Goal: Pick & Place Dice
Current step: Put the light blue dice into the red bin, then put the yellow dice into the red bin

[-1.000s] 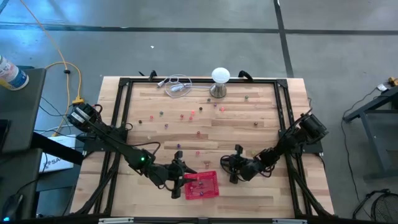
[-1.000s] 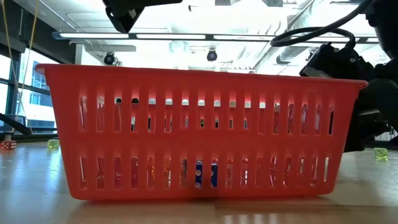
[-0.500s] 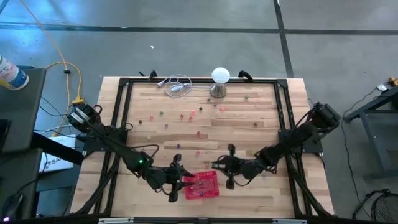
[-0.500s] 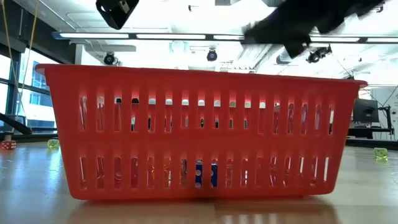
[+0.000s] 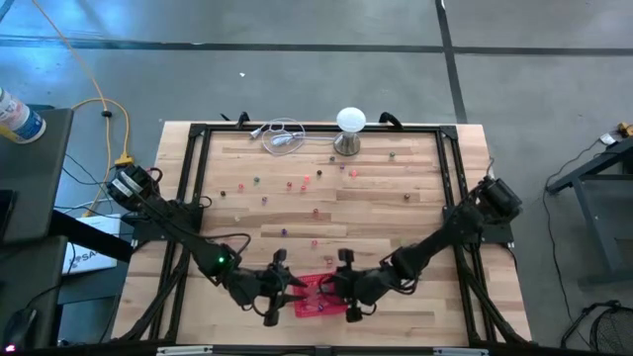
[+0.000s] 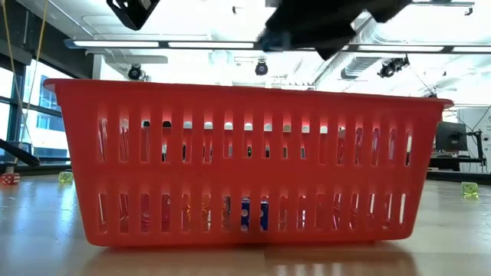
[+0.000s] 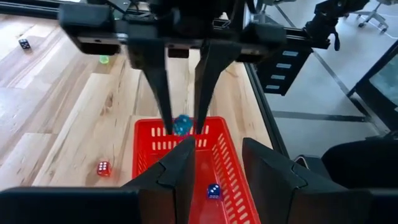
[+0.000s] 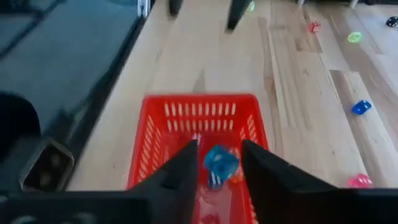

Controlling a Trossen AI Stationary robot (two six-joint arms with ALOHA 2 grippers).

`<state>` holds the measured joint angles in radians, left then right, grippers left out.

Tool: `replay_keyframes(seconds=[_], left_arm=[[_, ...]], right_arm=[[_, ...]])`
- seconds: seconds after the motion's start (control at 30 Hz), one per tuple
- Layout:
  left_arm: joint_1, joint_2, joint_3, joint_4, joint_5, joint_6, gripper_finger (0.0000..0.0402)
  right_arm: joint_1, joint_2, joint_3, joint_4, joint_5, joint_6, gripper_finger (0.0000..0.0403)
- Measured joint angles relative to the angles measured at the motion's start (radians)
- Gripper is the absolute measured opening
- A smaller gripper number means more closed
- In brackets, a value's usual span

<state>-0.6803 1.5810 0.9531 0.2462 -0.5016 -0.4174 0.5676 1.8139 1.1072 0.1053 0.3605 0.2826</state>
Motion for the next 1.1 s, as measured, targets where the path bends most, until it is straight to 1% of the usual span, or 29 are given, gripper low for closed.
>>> replay_keyframes(seconds=[0.1,0.2,0.27,0.37,0.53,0.63,0.7,0.8,0.93,1.0,1.1], left_arm=[[-0.011,0.000,0.000,0.000,0.000,-0.002,0.0128],[-0.019,0.000,0.000,0.000,0.000,-0.002,0.0128],[-0.020,0.000,0.000,0.000,0.000,-0.003,0.0128],[-0.019,0.000,0.000,0.001,0.000,-0.007,0.0128],[-0.018,0.000,0.000,0.001,0.000,-0.010,0.0128],[-0.019,0.000,0.000,0.001,0.000,-0.010,0.0128],[-0.019,0.000,0.000,0.001,0.000,-0.010,0.0128],[-0.018,0.000,0.000,0.001,0.000,-0.010,0.0128],[-0.019,0.000,0.000,0.001,0.000,-0.010,0.0128],[-0.019,0.000,0.000,0.001,0.000,-0.010,0.0128],[-0.018,0.000,0.000,0.001,0.000,-0.010,0.0128]], right_arm=[[0.000,0.002,-0.001,0.004,-0.016,0.010,0.0171],[0.001,0.002,-0.002,0.005,-0.042,0.012,0.0213],[0.001,0.002,-0.002,0.004,-0.047,0.012,0.0235],[0.001,0.002,-0.002,0.010,-0.046,0.004,0.0254],[0.017,-0.039,-0.001,0.006,-0.050,-0.025,0.0255],[0.030,-0.084,-0.001,-0.081,-0.053,-0.015,0.0246],[0.038,-0.114,-0.001,-0.158,-0.052,0.028,0.0240],[0.057,-0.170,-0.001,-0.322,-0.064,0.141,0.0232],[0.085,-0.220,-0.002,-0.565,-0.137,0.344,0.0223],[0.094,-0.236,0.000,-0.671,-0.153,0.452,0.0219],[0.094,-0.248,-0.001,-0.890,-0.161,0.583,0.0212]])
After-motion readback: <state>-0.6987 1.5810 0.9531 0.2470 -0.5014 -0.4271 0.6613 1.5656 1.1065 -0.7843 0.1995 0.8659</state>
